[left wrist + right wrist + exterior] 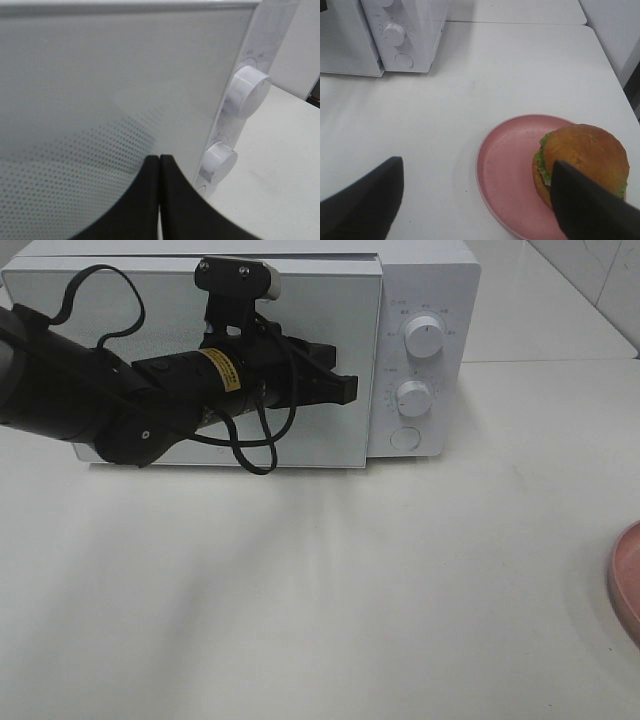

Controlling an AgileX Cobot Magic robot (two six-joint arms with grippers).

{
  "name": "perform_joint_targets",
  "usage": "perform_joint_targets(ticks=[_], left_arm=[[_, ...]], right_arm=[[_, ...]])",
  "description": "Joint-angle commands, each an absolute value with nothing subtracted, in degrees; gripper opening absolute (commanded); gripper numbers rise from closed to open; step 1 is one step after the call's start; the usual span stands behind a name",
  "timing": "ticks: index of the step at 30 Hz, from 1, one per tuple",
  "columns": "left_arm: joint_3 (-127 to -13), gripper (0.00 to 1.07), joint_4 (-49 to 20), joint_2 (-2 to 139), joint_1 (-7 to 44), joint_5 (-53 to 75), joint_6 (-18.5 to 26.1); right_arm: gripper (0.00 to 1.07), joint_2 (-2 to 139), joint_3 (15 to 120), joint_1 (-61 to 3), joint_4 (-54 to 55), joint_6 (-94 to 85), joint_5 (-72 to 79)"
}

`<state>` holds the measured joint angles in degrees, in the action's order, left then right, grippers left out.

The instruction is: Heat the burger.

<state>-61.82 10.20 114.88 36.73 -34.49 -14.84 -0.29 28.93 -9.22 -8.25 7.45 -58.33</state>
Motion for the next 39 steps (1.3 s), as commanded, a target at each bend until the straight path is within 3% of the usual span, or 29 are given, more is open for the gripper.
perform_joint_targets(ticks=[1,24,39], left_arm=[[-64.29,0.00,6.59,115.68,36.04,-34.78,-15.36],[-69.90,0.00,4.93,118.26,32.95,-31.63,-15.41],[-69.90,0.00,5.44,111.15,40.22,-6.07,-15.53]], right_arm=[[0.76,-1.72,28.82,-9.05,-8.37,7.33,-57.58],[0.76,-1.72,28.82,-9.05,-8.37,7.33,-57.58],[0.76,-1.72,28.82,-9.05,-8.37,7.33,-57.58]])
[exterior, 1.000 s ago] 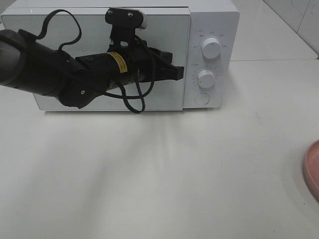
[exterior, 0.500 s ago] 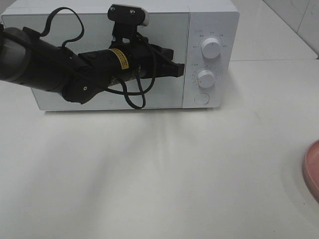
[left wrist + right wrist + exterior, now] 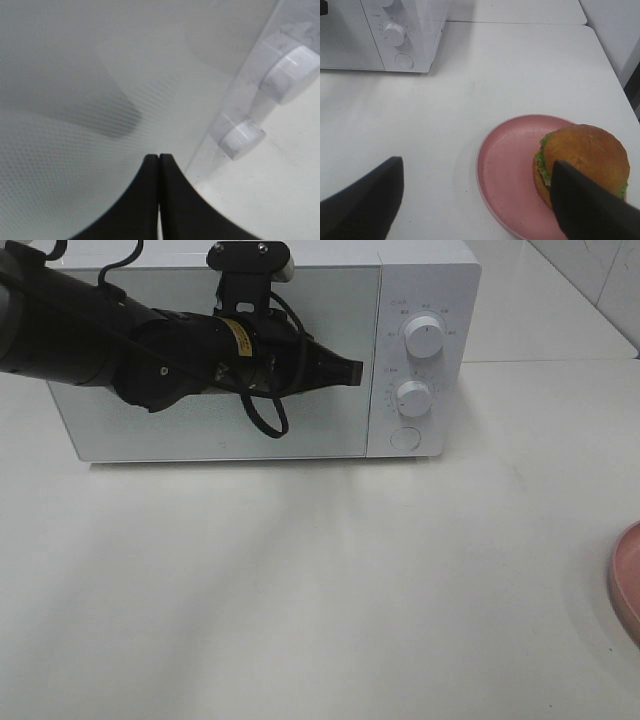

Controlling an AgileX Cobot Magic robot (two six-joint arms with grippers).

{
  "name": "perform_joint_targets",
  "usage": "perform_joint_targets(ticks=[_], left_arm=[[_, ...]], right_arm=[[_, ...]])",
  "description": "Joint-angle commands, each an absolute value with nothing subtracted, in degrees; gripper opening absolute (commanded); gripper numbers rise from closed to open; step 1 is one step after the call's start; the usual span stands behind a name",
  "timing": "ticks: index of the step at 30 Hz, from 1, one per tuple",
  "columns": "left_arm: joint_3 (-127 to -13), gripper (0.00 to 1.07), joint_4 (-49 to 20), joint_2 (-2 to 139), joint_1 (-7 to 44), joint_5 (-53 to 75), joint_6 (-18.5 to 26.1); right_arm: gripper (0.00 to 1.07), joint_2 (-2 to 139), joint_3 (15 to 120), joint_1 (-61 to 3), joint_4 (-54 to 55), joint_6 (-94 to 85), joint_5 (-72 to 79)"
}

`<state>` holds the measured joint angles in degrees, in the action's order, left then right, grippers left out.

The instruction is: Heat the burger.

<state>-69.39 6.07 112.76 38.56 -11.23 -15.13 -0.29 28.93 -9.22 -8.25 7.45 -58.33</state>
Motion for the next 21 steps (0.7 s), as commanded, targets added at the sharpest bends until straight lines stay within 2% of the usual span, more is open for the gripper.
perform_joint_targets(ticks=[1,3,4,5,6,7,9,10,11,14,17,19,21], left_arm=[[-69.90,0.00,5.39,110.52,41.37,-3.04,-15.53],[-69.90,0.03,5.39,110.29,41.88,-1.38,-15.53],[-69.90,0.18,5.27,109.89,42.91,1.49,-15.58],[-69.90,0.18,5.27,109.89,42.91,1.49,-15.58],[-69.90,0.30,5.27,109.72,43.37,2.52,-15.58],[-69.90,0.30,5.27,109.72,43.37,2.52,-15.58],[-69.90,0.89,3.50,109.61,45.26,6.47,-15.58],[-69.90,0.89,3.50,109.61,45.26,6.47,-15.58],[-69.90,0.99,2.75,109.61,45.72,7.79,-15.58],[-69.90,0.99,-1.09,109.61,46.75,13.29,-15.64],[-69.90,0.99,-2.12,109.61,46.75,14.55,-15.58],[-69.90,0.99,-4.93,109.55,46.75,21.72,-15.58],[-69.90,0.99,-4.93,109.49,46.75,23.49,-15.58]], right_arm=[[0.76,-1.72,28.82,-9.05,-8.37,7.33,-57.58],[0.76,-1.72,28.82,-9.05,-8.37,7.33,-57.58],[0.76,-1.72,28.82,-9.05,-8.37,7.33,-57.58],[0.76,-1.72,28.82,-9.05,-8.37,7.33,-57.58],[0.76,-1.72,28.82,-9.05,-8.37,7.33,-57.58],[0.76,-1.72,28.82,-9.05,-8.37,7.33,-57.58],[0.76,-1.72,28.82,-9.05,-8.37,7.33,-57.58],[0.76,-1.72,28.82,-9.05,-8.37,7.33,-57.58],[0.76,-1.72,28.82,-9.05,-8.37,7.33,-57.58],[0.76,-1.72,28.82,-9.05,-8.37,7.33,-57.58],[0.76,-1.72,28.82,-9.05,-8.37,7.33,-57.58],[0.76,-1.72,28.82,-9.05,-8.37,7.33,-57.58],[0.76,-1.72,28.82,-9.05,-8.37,7.33,-57.58]])
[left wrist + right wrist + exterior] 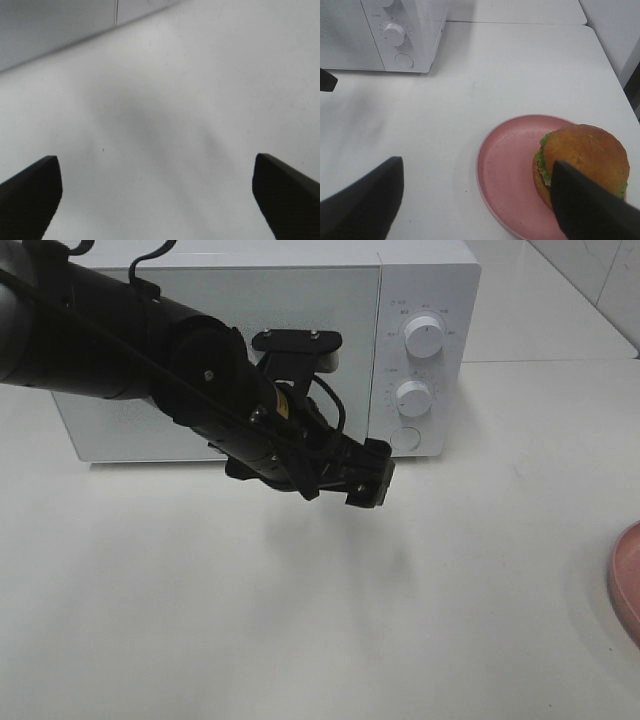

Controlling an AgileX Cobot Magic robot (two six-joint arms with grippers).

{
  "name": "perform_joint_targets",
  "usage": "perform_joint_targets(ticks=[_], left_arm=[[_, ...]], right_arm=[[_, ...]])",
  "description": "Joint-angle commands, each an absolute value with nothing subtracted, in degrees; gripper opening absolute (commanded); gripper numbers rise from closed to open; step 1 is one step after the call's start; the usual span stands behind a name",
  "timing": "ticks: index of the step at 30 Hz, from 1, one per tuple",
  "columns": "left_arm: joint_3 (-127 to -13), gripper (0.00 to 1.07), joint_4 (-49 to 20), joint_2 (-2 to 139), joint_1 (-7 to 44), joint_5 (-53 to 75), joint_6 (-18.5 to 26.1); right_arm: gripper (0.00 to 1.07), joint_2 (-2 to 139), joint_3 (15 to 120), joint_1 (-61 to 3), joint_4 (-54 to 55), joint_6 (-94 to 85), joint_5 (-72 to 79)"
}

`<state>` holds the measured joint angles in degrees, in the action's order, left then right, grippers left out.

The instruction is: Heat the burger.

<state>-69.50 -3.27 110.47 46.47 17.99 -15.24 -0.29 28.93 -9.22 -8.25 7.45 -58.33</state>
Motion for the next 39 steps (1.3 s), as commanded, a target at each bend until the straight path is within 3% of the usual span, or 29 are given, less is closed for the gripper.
perform_joint_targets(ticks=[1,13,20,29,30,35,39], left_arm=[[-69.90,0.99,-4.87,108.98,46.75,28.71,-15.30],[-69.90,0.98,0.00,102.79,46.64,51.28,-14.90],[-69.90,0.98,0.00,97.86,42.69,57.35,-13.06],[-67.67,0.98,-1.60,90.64,31.91,61.48,-8.77],[-65.49,0.98,-2.18,88.69,28.53,61.48,-8.42],[-59.30,0.98,-4.47,83.65,22.00,60.91,-6.19],[-51.11,0.98,-6.25,76.32,13.92,60.10,-4.24]], right_arm=[[0.76,-1.72,28.82,-9.05,-8.37,7.33,-57.58],[0.76,-1.72,28.82,-9.05,-8.37,7.33,-57.58],[0.76,-1.72,28.82,-9.05,-8.37,7.33,-57.58],[0.76,-1.72,28.82,-9.05,-8.37,7.33,-57.58],[0.76,-1.72,28.82,-9.05,-8.37,7.33,-57.58],[0.76,-1.72,28.82,-9.05,-8.37,7.33,-57.58],[0.76,-1.72,28.82,-9.05,-8.37,7.33,-57.58]])
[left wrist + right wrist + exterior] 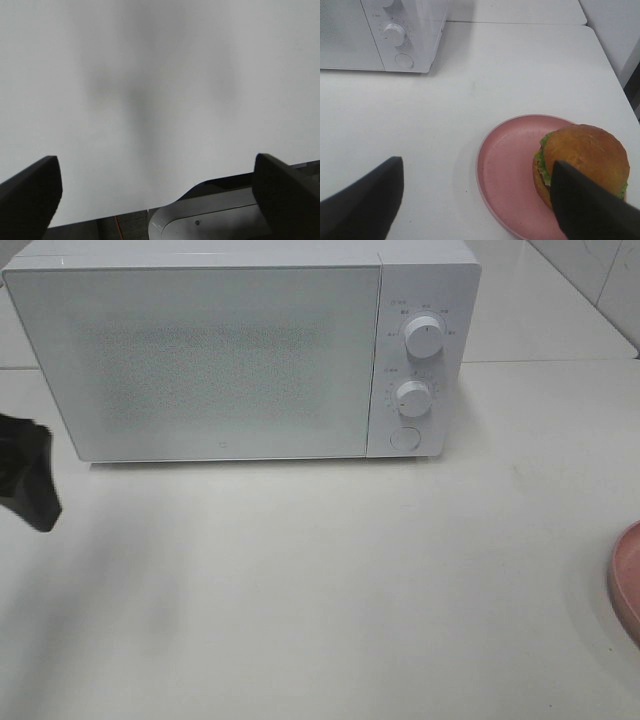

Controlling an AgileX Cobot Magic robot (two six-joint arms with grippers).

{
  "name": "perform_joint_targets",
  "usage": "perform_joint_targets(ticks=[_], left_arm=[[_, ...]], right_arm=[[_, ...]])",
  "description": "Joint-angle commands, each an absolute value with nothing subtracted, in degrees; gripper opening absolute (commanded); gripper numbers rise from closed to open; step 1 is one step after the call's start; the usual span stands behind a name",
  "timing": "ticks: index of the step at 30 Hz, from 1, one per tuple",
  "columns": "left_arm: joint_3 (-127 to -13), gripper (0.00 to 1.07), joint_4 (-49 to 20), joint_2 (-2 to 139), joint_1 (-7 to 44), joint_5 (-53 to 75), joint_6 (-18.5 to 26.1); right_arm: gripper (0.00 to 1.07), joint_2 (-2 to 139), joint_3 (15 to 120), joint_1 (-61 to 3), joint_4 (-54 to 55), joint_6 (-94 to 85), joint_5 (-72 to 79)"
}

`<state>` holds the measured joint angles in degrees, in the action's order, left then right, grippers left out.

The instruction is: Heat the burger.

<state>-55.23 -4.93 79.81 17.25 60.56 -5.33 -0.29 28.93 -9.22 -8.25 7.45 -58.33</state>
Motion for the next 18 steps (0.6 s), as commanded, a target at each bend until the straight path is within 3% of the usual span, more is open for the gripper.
perform_joint_targets(ticks=[1,3,7,18], left_arm=[[-51.11,0.98,-6.25,76.32,13.92,60.10,-4.24],[-45.21,0.98,-6.07,69.61,9.22,60.33,-3.61],[-40.97,0.98,-5.21,64.92,7.28,60.33,-2.64],[-29.62,0.98,-2.46,44.75,7.10,60.16,-2.18]], right_arm=[[0.76,-1.72,28.82,-9.05,-8.37,7.33,-57.58],[0.76,-1.72,28.82,-9.05,-8.37,7.33,-57.58],[0.76,-1.72,28.82,-9.05,-8.37,7.33,-57.58],[0.76,-1.72,28.82,-9.05,-8.37,7.33,-57.58]])
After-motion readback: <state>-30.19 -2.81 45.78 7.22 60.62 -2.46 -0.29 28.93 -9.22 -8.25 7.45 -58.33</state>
